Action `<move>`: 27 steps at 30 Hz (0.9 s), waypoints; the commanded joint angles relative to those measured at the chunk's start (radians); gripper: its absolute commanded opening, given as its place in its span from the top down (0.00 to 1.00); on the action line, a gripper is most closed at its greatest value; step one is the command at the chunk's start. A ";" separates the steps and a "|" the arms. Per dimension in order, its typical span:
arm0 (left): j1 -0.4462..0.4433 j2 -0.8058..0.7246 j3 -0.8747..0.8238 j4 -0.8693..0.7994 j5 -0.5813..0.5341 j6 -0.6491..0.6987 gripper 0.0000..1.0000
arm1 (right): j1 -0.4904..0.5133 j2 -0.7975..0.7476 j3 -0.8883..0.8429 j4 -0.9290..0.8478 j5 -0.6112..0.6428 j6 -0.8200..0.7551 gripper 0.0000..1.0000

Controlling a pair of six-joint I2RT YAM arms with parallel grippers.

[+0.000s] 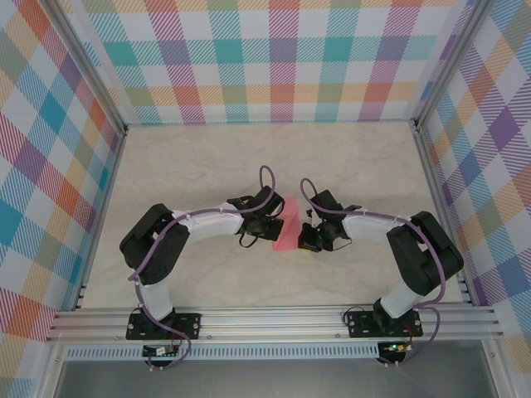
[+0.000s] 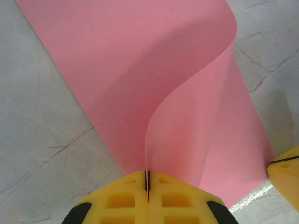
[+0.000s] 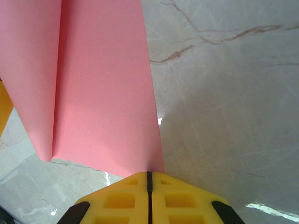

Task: Fold a paper plane with a square sheet of paper (fold left side to right side)
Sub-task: Fold the triangle a second time at the center of the table.

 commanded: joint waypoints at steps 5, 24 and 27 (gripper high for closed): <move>0.018 0.018 0.029 -0.021 -0.014 0.018 0.99 | 0.010 0.035 0.001 -0.077 0.046 -0.023 0.92; 0.019 0.035 0.027 -0.018 -0.031 0.025 0.99 | 0.012 0.046 0.007 -0.094 0.057 -0.028 0.92; 0.020 0.039 0.026 -0.018 -0.033 0.026 0.99 | 0.012 0.047 0.010 -0.094 0.057 -0.028 0.92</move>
